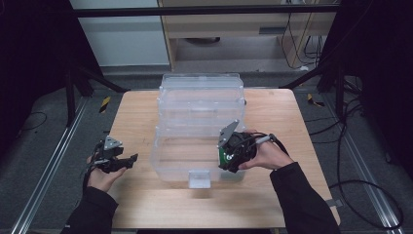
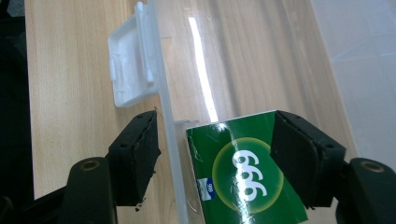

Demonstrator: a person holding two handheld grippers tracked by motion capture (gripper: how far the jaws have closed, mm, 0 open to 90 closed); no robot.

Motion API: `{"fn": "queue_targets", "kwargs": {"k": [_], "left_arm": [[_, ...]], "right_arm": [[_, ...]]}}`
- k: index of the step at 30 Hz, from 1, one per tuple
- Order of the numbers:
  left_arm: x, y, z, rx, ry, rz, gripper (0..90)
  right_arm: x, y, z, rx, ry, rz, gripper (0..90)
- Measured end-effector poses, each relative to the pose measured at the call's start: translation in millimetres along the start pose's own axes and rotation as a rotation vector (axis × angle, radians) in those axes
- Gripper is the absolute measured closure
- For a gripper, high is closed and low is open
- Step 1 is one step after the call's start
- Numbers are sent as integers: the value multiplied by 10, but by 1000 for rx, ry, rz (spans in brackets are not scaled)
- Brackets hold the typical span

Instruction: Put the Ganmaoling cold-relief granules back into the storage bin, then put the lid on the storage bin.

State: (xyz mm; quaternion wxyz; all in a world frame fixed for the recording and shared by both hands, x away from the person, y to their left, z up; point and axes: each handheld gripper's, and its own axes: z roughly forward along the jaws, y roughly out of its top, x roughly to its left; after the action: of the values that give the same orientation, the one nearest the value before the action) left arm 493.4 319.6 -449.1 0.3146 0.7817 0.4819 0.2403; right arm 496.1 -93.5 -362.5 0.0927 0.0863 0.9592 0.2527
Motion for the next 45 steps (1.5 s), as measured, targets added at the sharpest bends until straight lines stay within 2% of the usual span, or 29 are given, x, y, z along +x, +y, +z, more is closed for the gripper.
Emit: {"fn": "queue_targets", "kwargs": {"k": [6,8,10,12,15,33,45], "left_arm": [[2,4,-13,-5,-1,-1,340],[3,7,-13,-7,-1,-2,340],[6,10,-11,-8,-2,0,340],[7,10,-12,-6,0,0,340],[3,12,-17,-8,1,0,340],[0,26,-46,-10,11,7,340],[3,28,-55,-13,10,3,339]], "right_arm": [[5,4,65,21,11,13,306],[3,-9,76,8,10,14,314],[-1,-35,88,-10,22,41,331],[5,-51,101,-1,12,26,335],[10,-47,115,-8,24,32,353],[144,124,340,16,96,-29,463],[146,179,489,84,138,-16,576]]}}
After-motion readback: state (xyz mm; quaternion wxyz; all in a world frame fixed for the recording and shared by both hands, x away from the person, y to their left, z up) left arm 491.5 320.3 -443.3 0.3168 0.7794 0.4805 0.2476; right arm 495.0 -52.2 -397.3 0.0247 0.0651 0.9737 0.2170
